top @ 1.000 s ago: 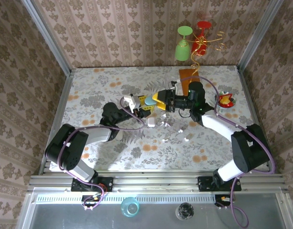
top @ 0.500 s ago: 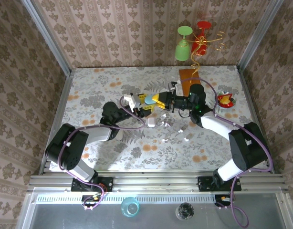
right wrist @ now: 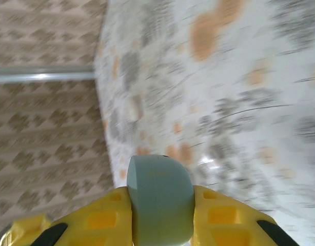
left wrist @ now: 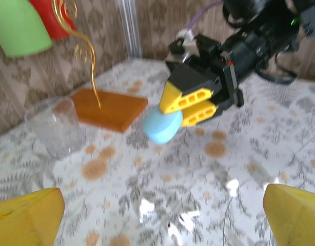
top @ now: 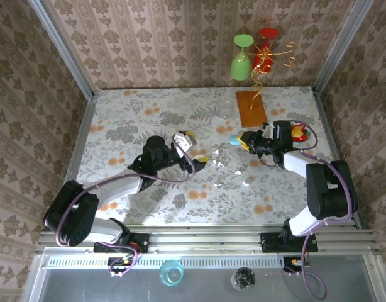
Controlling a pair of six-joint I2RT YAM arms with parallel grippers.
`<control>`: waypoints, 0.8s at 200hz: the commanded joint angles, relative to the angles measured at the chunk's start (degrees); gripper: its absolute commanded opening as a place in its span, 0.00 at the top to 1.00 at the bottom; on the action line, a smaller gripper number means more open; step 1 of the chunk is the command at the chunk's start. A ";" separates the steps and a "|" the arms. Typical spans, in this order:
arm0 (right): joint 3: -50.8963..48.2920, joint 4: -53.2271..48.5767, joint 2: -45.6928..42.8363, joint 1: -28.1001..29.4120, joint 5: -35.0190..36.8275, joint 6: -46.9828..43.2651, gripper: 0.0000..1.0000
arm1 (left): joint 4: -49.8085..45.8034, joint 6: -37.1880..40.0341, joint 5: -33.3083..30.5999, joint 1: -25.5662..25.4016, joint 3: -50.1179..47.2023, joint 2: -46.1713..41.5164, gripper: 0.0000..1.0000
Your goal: Insert the wireless bluetooth earbuds into the charging case
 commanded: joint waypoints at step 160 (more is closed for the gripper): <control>1.63 -21.50 -7.51 0.29 28.18 -21.40 0.29 | -48.56 -26.14 -33.84 5.66 3.44 -4.43 0.01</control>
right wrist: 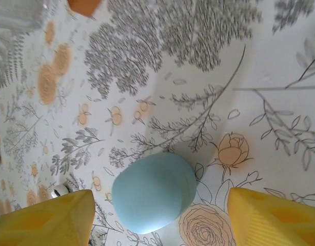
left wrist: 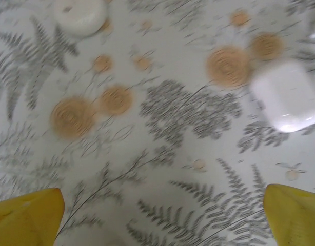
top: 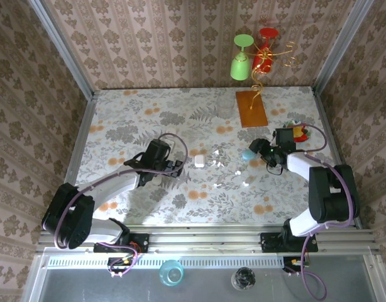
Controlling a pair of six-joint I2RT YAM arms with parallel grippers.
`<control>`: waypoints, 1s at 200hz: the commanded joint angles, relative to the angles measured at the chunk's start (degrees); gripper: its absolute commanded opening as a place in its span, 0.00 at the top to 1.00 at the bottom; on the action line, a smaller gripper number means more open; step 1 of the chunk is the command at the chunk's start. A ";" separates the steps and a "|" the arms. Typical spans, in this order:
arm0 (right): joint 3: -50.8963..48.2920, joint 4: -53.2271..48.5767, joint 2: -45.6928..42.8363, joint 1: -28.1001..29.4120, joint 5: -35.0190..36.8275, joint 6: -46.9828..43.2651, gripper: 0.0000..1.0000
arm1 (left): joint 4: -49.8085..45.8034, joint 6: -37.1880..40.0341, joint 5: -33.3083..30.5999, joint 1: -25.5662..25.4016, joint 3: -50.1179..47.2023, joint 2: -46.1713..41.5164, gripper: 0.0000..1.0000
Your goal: Insert the wireless bluetooth earbuds into the charging case
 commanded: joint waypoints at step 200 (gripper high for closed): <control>14.27 -13.98 -4.11 16.39 7.14 -11.40 0.28 | -16.10 -14.11 7.12 5.01 0.51 4.84 0.55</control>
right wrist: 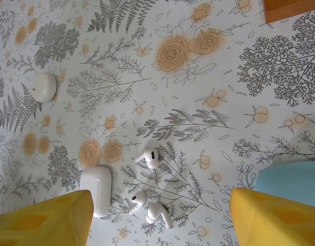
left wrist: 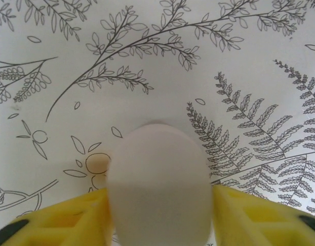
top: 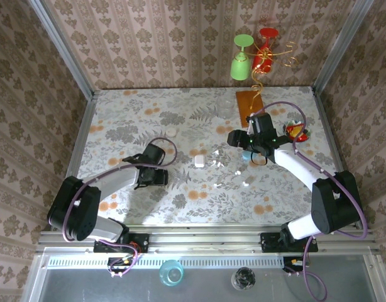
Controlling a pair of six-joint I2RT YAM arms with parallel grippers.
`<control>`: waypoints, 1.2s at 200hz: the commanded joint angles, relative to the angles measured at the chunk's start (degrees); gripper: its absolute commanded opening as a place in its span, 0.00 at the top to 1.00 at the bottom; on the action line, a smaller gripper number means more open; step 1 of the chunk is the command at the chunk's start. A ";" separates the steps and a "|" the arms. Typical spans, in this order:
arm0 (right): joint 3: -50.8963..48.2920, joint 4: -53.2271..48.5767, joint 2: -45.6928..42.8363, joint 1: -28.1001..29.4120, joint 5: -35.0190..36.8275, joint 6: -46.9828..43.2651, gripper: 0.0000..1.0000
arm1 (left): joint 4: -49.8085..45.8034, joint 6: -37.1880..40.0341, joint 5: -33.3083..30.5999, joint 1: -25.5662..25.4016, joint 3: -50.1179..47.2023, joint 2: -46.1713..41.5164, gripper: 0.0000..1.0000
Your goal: Insert the wireless bluetooth earbuds into the charging case
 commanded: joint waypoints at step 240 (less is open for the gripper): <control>-0.11 4.11 4.92 5.40 -41.48 5.48 0.31 | 33.12 46.10 32.15 -10.86 5.36 0.00 0.61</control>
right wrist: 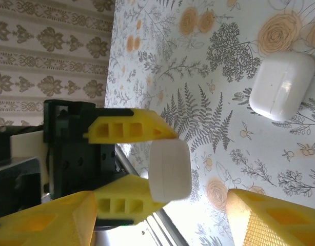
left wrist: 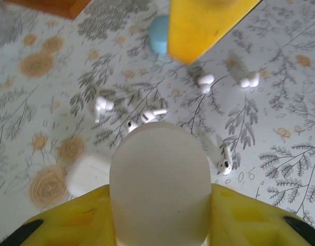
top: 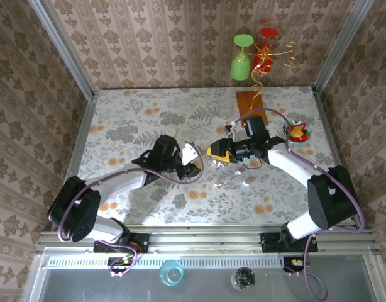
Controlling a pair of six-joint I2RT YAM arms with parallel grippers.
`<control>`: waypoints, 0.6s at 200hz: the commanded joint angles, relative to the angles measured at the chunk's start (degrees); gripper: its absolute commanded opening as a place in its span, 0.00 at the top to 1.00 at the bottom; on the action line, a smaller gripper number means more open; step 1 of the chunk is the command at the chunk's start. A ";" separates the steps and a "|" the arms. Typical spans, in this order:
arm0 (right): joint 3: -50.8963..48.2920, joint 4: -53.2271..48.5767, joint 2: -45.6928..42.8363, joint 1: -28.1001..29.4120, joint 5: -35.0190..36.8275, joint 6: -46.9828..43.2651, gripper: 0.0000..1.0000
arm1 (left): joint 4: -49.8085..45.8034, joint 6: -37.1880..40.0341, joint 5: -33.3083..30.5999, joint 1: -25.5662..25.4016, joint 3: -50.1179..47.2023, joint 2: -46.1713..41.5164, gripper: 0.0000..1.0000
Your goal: Insert the wireless bluetooth earbuds into the charging case
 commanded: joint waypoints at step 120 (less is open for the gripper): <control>-0.20 3.01 3.93 2.28 -4.14 1.21 0.67 | 5.94 1.17 2.33 -0.93 1.84 0.18 0.62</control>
